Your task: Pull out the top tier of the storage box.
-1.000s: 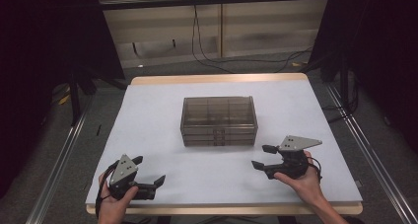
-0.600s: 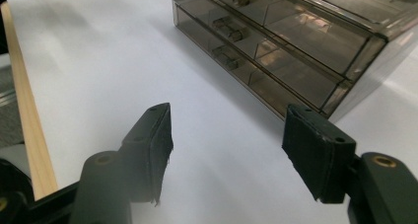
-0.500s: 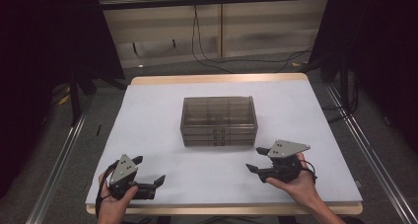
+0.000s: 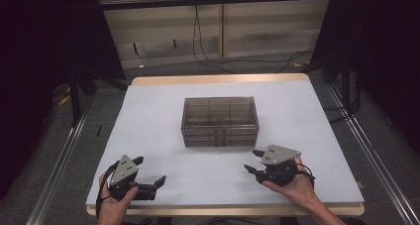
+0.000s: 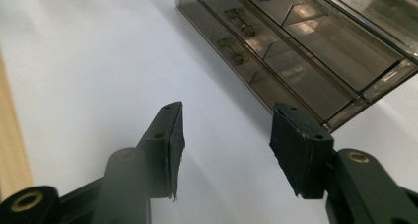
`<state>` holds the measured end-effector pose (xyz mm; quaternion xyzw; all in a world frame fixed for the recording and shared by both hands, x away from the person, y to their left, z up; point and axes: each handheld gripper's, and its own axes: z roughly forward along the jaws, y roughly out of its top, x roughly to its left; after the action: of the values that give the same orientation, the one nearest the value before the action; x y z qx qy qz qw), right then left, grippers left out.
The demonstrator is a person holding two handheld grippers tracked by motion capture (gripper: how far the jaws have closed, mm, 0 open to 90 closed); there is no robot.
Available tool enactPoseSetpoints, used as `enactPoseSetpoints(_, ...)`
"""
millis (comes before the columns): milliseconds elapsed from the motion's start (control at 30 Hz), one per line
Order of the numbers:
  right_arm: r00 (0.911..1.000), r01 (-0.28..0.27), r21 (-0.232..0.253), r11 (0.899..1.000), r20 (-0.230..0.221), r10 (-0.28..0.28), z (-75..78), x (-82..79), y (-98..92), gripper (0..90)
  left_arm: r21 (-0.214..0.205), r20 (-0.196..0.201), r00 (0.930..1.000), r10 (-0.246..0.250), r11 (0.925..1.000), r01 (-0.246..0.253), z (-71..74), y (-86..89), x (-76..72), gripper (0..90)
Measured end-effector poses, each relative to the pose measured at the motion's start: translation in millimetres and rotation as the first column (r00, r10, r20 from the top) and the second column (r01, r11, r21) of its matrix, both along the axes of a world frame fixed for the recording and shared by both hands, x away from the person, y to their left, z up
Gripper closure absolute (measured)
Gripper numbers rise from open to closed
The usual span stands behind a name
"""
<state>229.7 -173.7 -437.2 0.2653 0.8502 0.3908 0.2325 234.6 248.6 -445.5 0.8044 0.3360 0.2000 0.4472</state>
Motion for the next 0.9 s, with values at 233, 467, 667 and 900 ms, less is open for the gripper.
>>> enactPoseSetpoints(233,0.9982,-0.016,-0.080,0.997,0.057,0.021,1.9,1.8,13.2,56.5,-0.003,0.001,1.0000,0.002,1.0000,-0.002,-0.7,-0.6,0.0,1.9)
enactPoseSetpoints(467,0.9948,-0.013,-0.108,0.994,0.099,0.024,9.0,4.0,19.8,61.8,-0.003,-0.008,1.0000,0.002,1.0000,-0.002,-1.1,-1.3,0.4,1.9)
enactPoseSetpoints(667,0.9894,-0.021,-0.151,0.988,0.139,0.042,12.6,6.1,26.7,62.1,0.002,-0.007,1.0000,0.000,1.0000,0.000,-1.2,-1.5,0.7,1.9)
enactPoseSetpoints(900,0.9807,-0.065,-0.221,0.973,0.166,0.103,12.3,7.6,41.2,62.9,0.003,-0.006,1.0000,-0.001,1.0000,0.001,-1.5,-1.4,1.3,1.9)
